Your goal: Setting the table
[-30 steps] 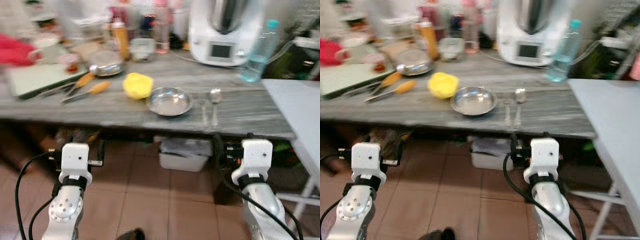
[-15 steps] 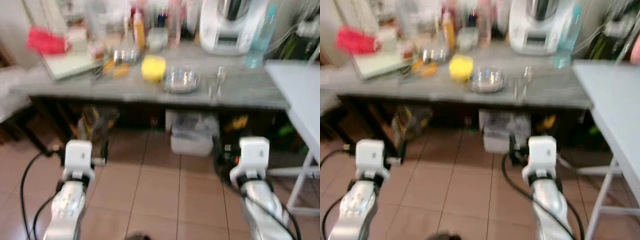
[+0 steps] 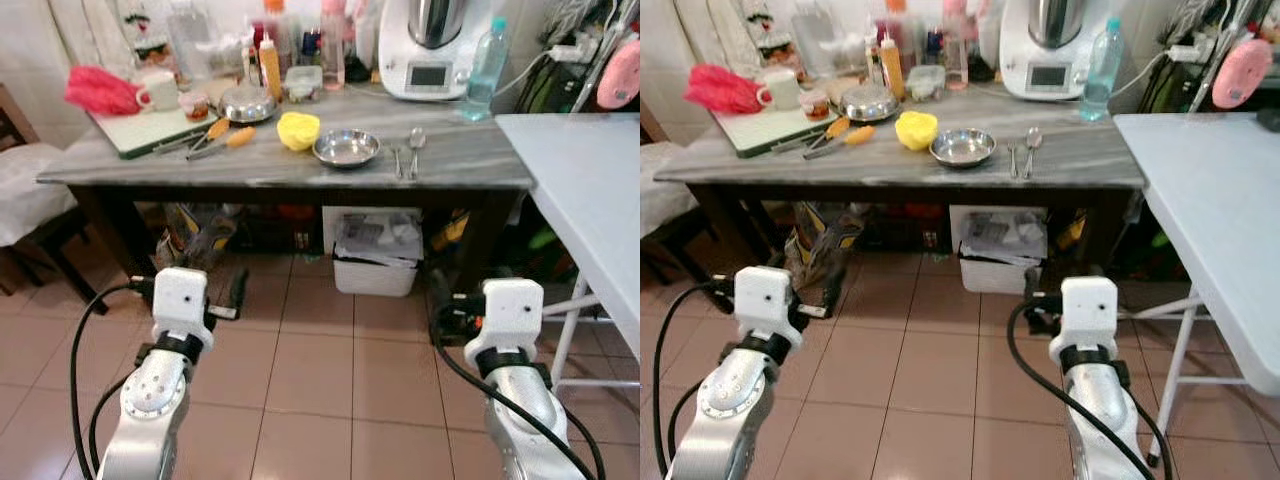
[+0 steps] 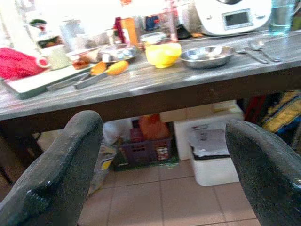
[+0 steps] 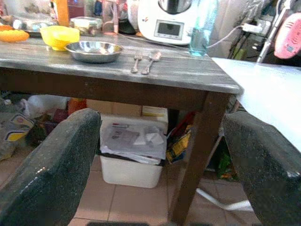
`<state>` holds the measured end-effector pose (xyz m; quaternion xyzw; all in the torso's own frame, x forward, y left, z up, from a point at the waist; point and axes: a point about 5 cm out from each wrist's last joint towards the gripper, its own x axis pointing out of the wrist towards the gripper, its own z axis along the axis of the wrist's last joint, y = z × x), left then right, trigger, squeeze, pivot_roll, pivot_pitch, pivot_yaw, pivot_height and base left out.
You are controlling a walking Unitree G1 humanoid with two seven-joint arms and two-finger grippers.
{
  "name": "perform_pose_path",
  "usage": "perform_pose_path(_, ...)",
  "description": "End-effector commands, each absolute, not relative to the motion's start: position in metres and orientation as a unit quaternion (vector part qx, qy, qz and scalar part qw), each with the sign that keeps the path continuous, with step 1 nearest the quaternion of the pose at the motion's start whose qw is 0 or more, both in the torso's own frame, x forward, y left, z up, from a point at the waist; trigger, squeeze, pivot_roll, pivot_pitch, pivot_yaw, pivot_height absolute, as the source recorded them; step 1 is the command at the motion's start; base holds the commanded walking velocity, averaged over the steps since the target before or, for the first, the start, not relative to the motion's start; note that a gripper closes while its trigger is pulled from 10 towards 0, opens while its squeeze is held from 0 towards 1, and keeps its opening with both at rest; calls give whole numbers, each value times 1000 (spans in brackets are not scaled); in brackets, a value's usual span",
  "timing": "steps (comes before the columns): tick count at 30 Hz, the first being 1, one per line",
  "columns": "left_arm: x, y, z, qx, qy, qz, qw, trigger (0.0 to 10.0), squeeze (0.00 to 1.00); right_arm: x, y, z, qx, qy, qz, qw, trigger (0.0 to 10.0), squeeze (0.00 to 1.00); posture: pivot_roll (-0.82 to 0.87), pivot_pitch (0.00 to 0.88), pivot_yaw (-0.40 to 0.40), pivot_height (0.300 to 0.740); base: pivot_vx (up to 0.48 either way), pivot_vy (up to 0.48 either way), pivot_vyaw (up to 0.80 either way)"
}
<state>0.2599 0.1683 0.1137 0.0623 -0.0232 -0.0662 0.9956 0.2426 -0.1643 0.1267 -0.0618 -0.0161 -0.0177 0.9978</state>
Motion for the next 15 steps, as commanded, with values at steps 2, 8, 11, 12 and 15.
perform_pose_path(2, 262, 170, 117, 63, -25, -69, 995, 10000, 0, 244, -161, 128, -60, -22, -15, 998, 10000, 0, 18, 43, 50, 740, 0, -345, 0)
perform_pose_path(8, 263, 169, 117, 61, -26, -74, 995, 10000, 0, 245, -160, 128, -61, -22, -17, 998, 10000, 0, 22, 44, 51, 740, 0, -480, 0)
perform_pose_path(11, 263, 168, 117, 58, -25, -77, 995, 10000, 0, 247, -161, 129, -61, -23, -20, 998, 10000, 0, 21, 44, 52, 740, 0, -480, 0)
perform_pose_path(12, 263, 168, 117, 58, -25, -77, 995, 10000, 0, 247, -161, 129, -61, -23, -20, 998, 10000, 0, 21, 44, 52, 740, 0, -480, 0)
perform_pose_path(15, 264, 168, 117, 57, -25, -79, 995, 10000, 0, 247, -161, 129, -62, -24, -20, 998, 10000, 0, 20, 42, 50, 740, 0, -480, 0)
